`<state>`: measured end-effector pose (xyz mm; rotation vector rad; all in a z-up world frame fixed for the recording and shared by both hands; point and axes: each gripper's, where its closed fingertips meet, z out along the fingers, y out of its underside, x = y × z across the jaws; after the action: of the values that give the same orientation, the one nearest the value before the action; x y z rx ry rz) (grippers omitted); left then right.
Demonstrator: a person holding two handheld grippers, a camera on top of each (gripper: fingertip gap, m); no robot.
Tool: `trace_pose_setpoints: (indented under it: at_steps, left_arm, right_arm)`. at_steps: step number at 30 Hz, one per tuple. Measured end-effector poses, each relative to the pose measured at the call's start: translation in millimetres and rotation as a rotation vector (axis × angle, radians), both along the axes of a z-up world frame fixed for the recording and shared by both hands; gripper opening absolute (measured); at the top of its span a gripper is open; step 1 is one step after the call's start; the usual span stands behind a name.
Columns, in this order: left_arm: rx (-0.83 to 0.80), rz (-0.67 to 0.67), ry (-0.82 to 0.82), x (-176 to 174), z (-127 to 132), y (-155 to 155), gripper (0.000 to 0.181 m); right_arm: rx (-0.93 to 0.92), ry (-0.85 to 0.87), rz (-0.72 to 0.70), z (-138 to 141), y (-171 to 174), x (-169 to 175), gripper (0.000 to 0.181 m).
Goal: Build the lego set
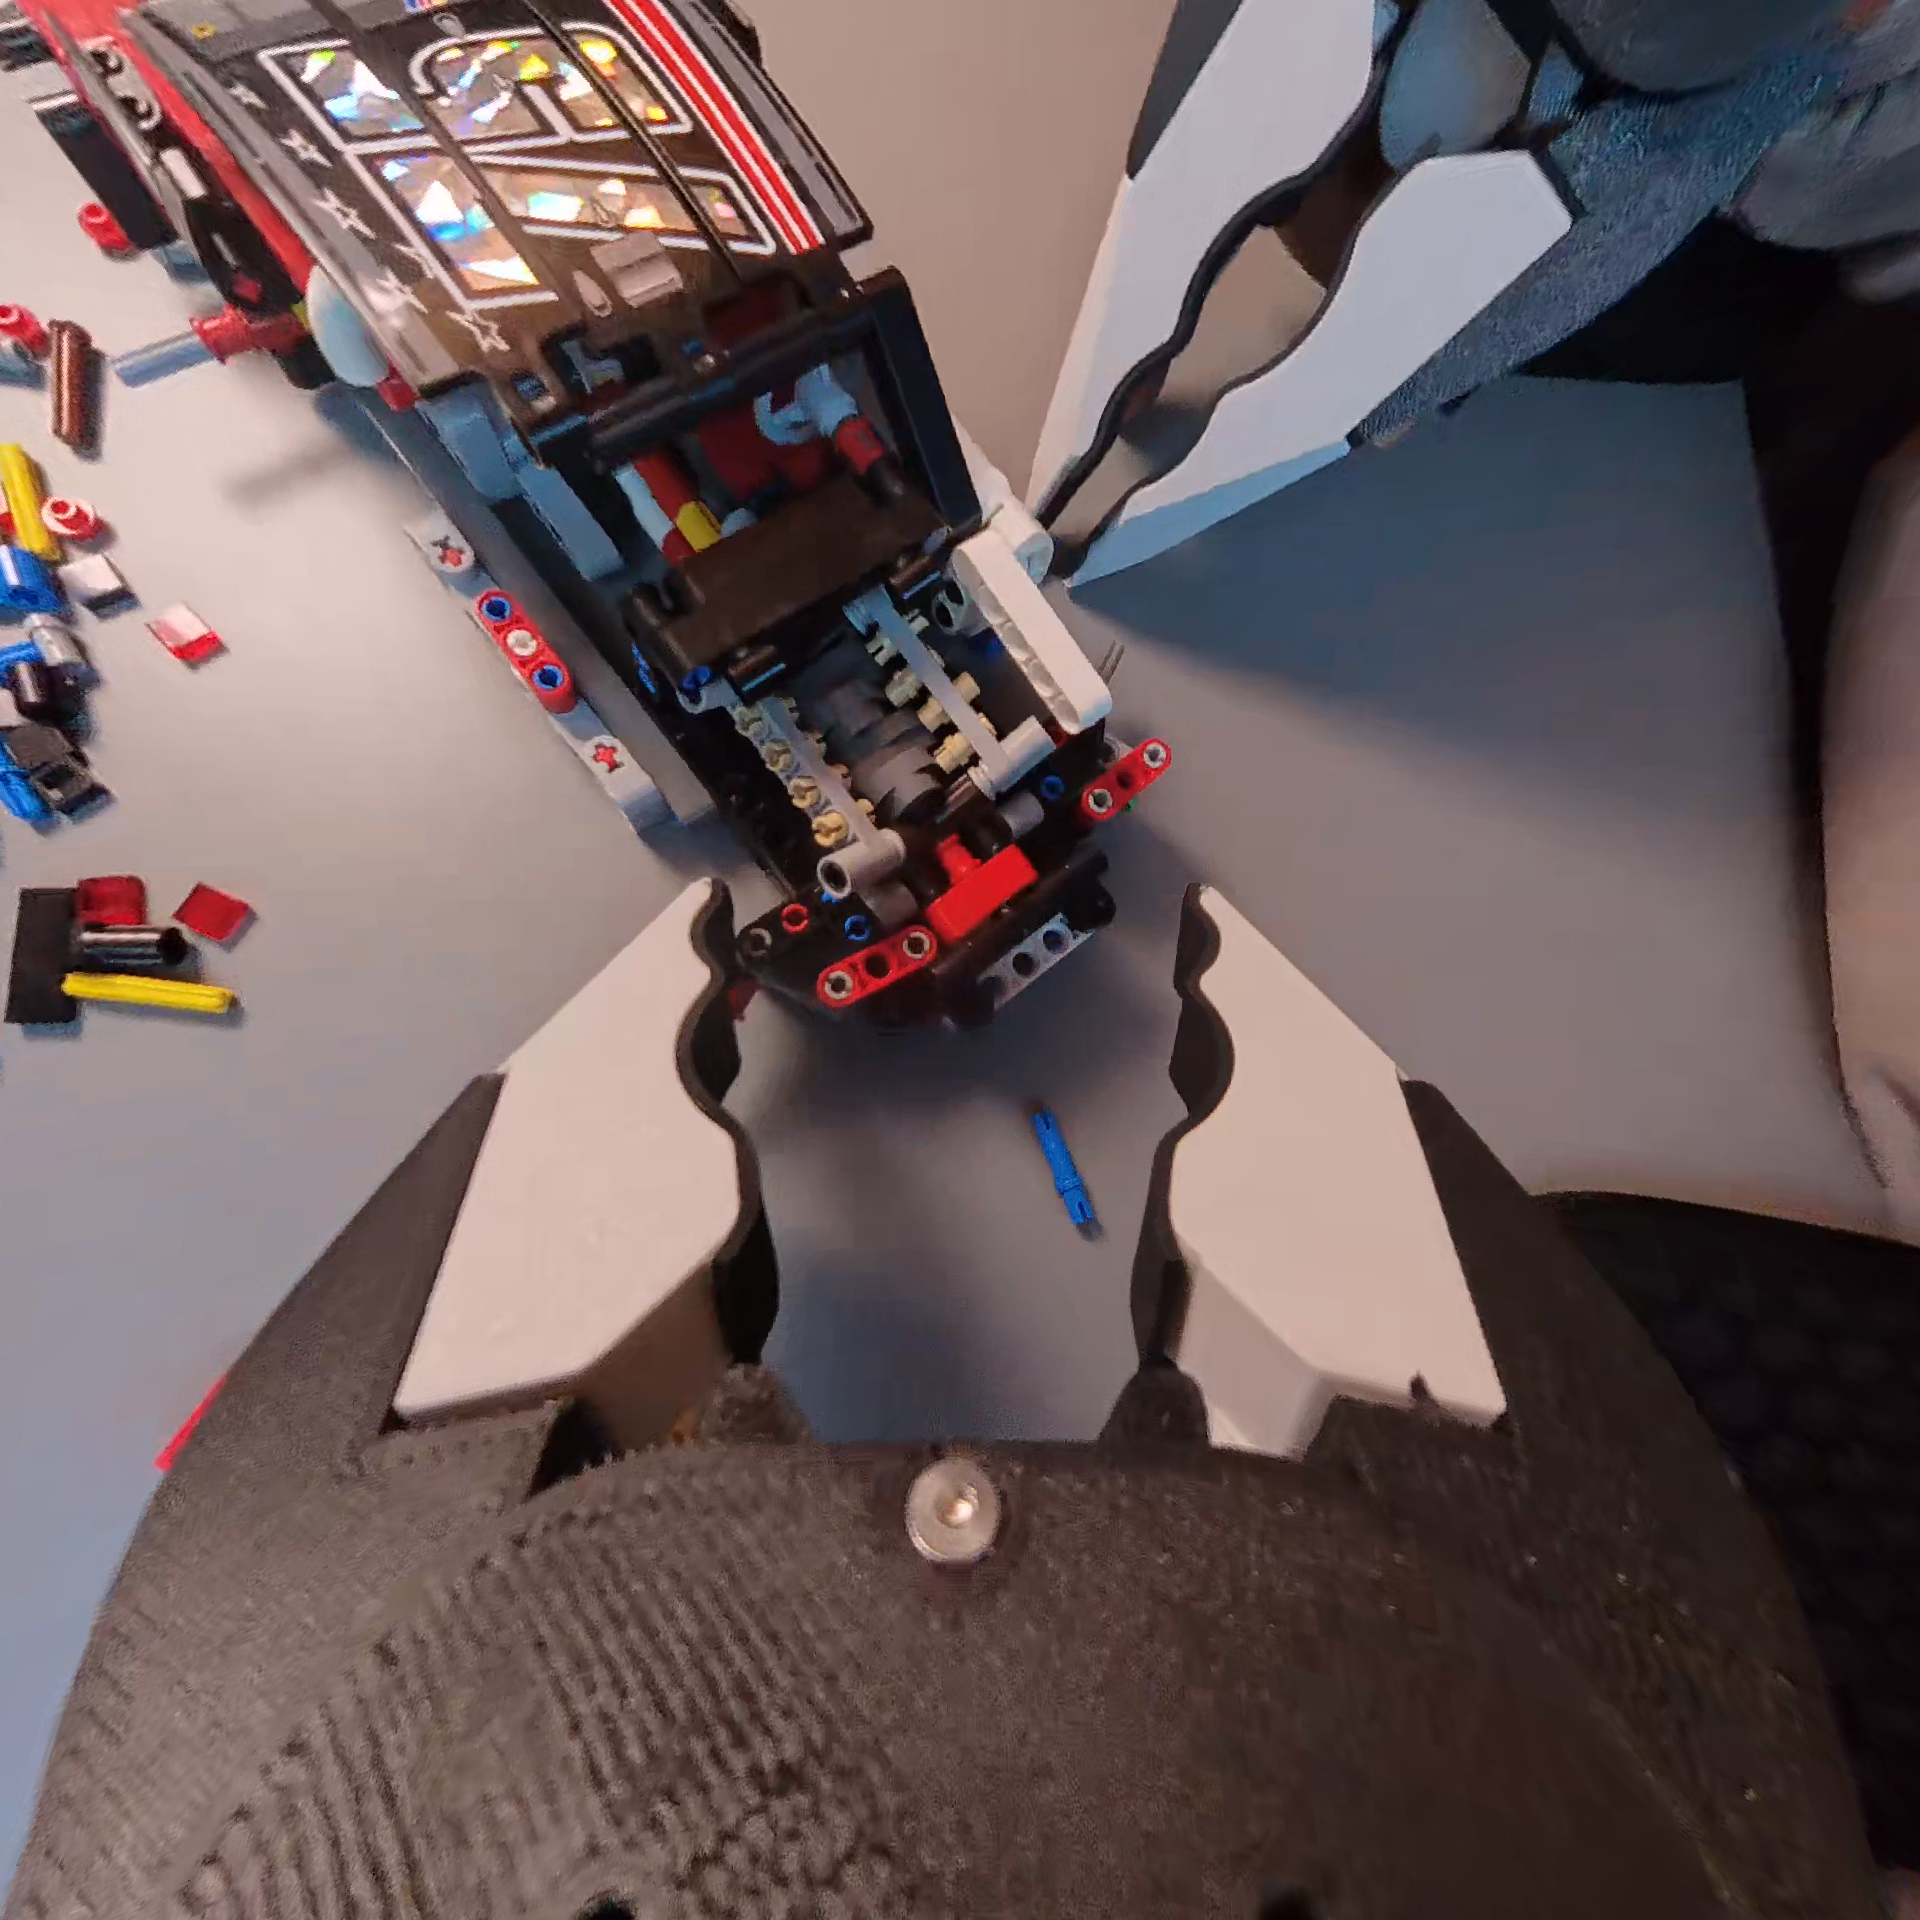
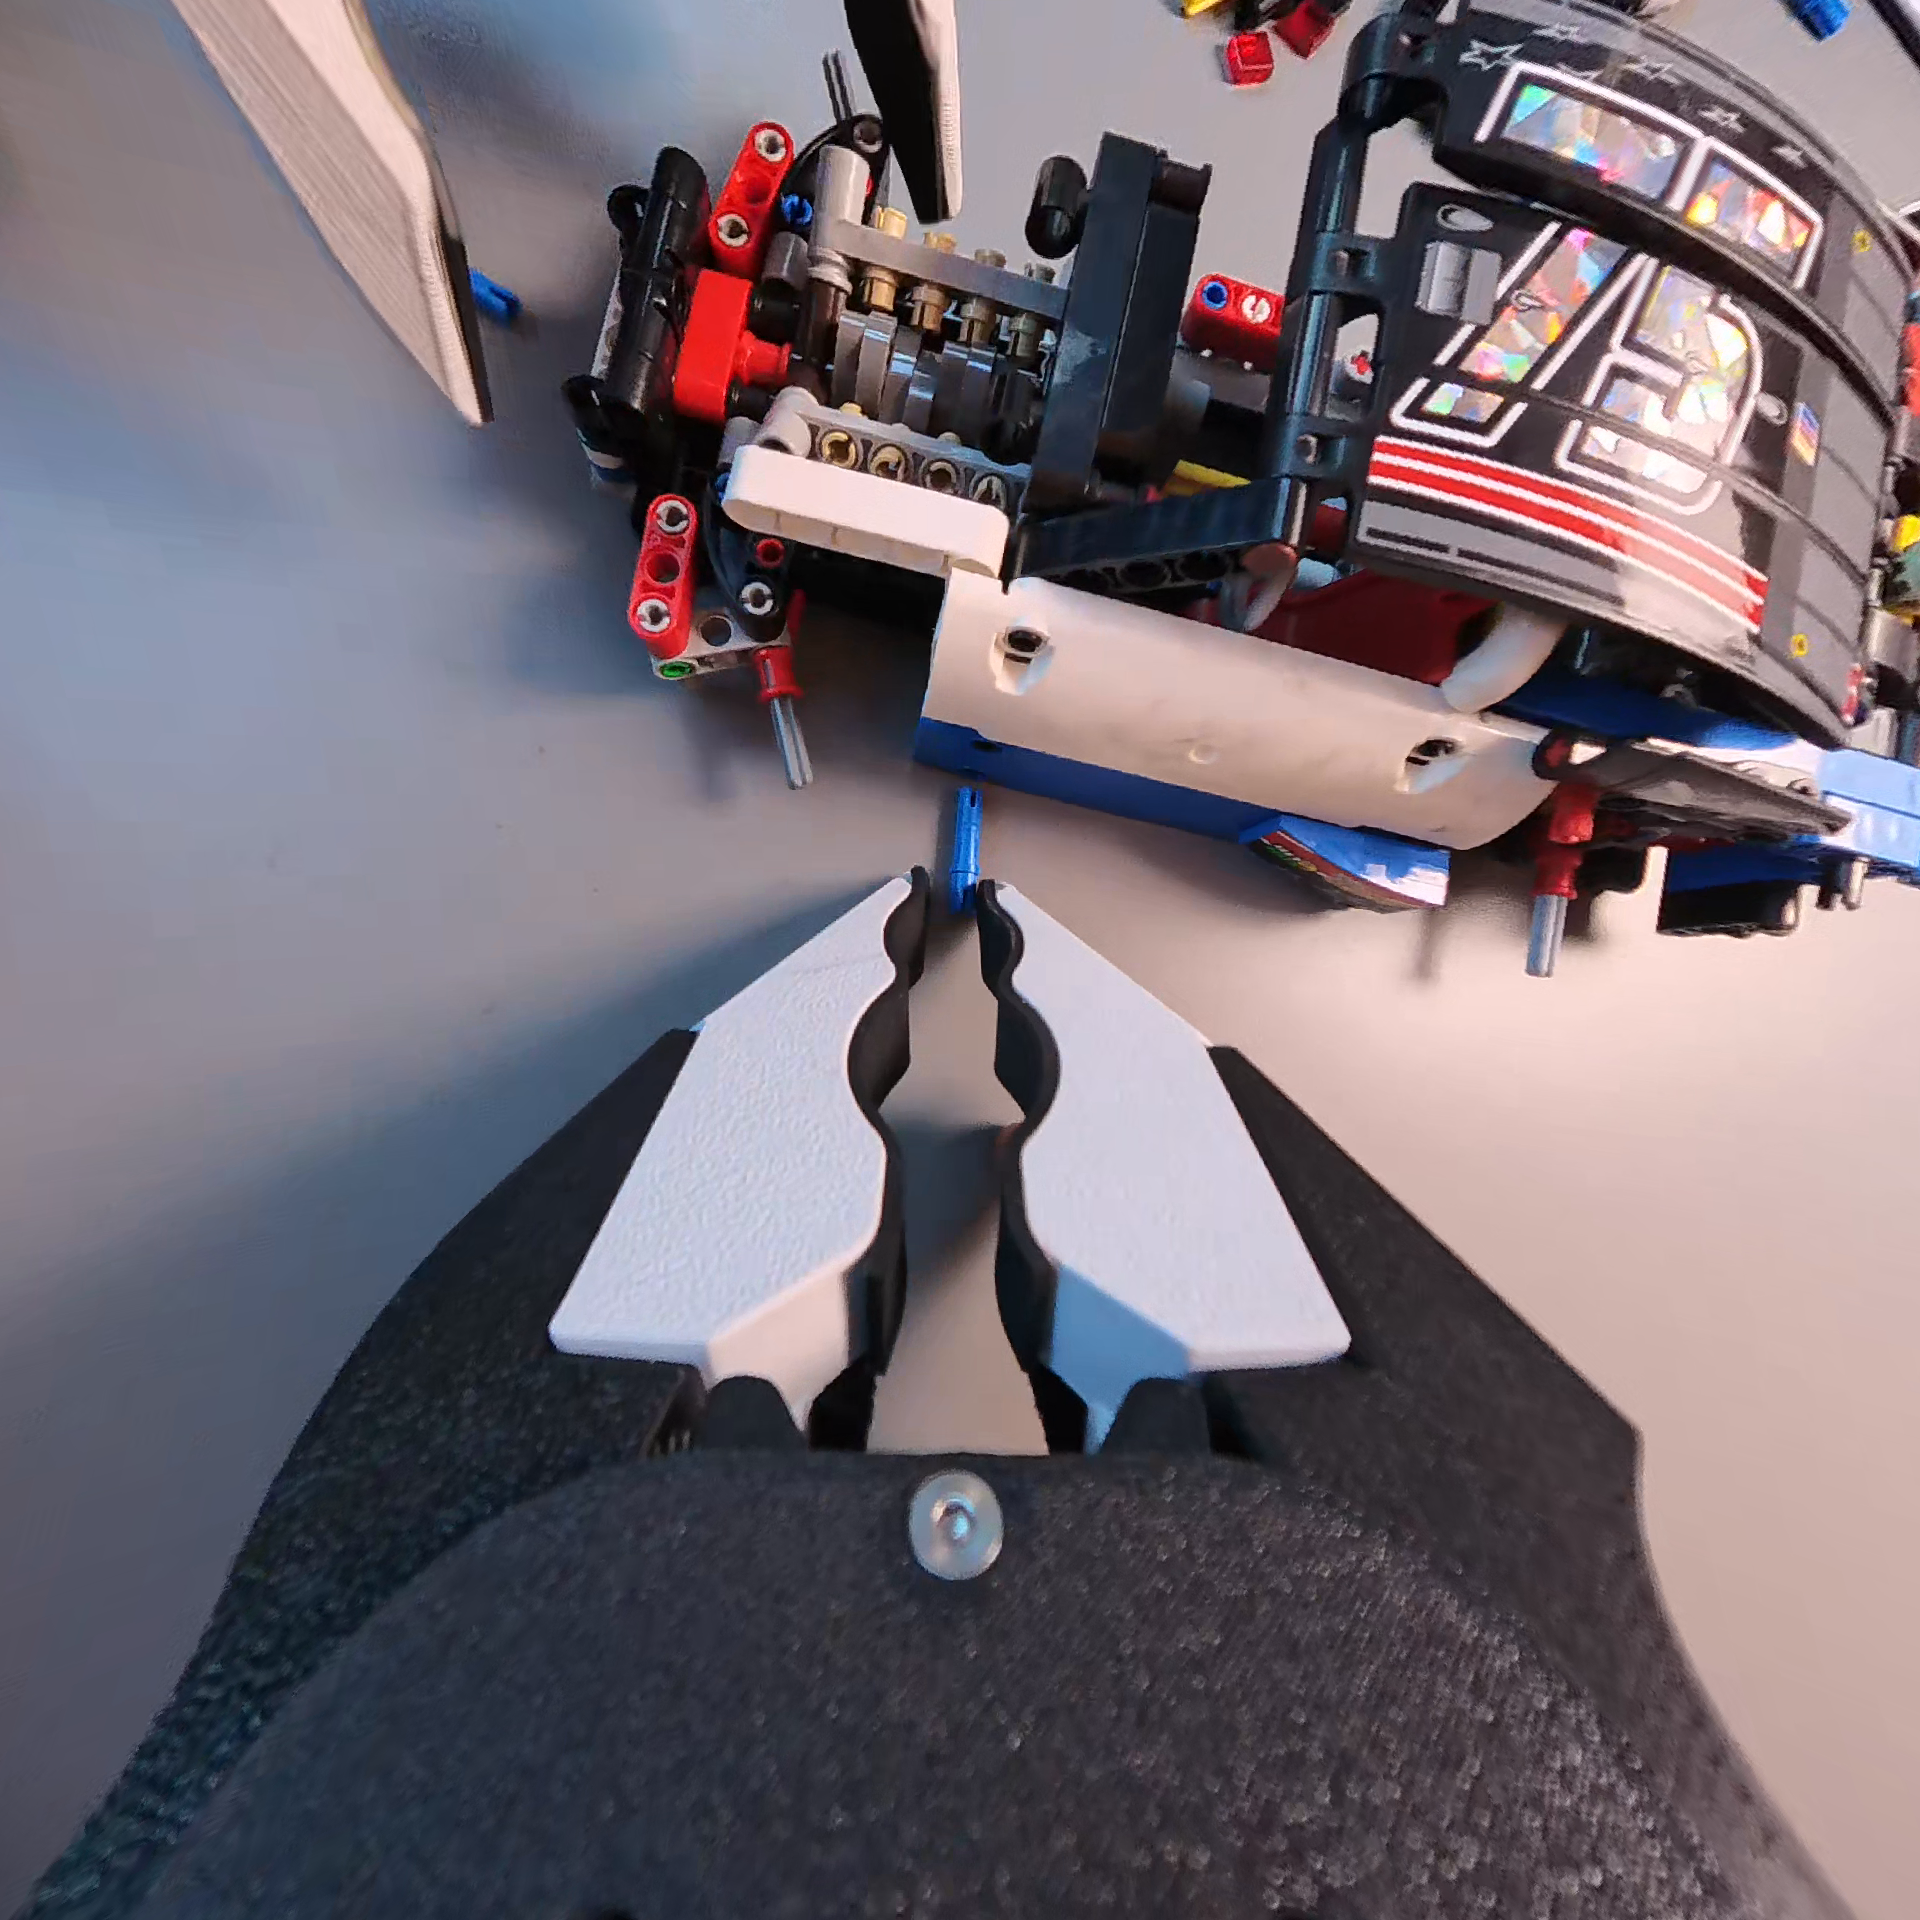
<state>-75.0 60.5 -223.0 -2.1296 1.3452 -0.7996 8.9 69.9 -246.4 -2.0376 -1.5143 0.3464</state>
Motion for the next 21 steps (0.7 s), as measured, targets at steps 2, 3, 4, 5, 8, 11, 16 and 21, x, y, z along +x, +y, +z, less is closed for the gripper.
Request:
trace_pose_setpoints:
  at_steps: [2, 3, 4, 5, 8, 11, 16, 21]
  left_arm:
    - [0.077, -0.049, 0.048, -1, -7, -2, 0.085]
    - [0.1, -0.072, 0.059, -1, -7, -5, 0.083]
    - [0.108, -0.084, 0.058, -1, -6, -8, 0.079]
    - [0.118, -0.088, 0.042, 0, -3, -10, 0.076]
    - [0.164, -0.069, -0.038, 0, 12, -5, 0.074]
    - [0.16, -0.101, -0.013, -2, 1, -5, 0.078]
    - [0.169, -0.16, 0.036, 4, -21, -9, 0.068]
    - [0.199, -0.144, 0.017, 8, -24, -10, 0.062]
  right_arm:
    - [-0.007, -0.005, -0.004, 0, 0, 0, 0.008]
    - [-0.017, -0.008, -0.008, 0, 1, 1, 0.01]
    - [-0.028, -0.011, -0.01, 0, 1, 3, 0.012]
    - [-0.043, -0.012, -0.009, 0, 0, 5, 0.014]
    - [-0.085, 0.008, -0.007, -1, -1, 8, 0.013]
    - [-0.098, 0.009, -0.015, -1, 2, 9, 0.007]
    - [-0.098, -0.006, 0.002, -1, 2, 9, 0.003]
    - [-0.071, 0.016, -0.009, -1, 3, 9, 0.002]
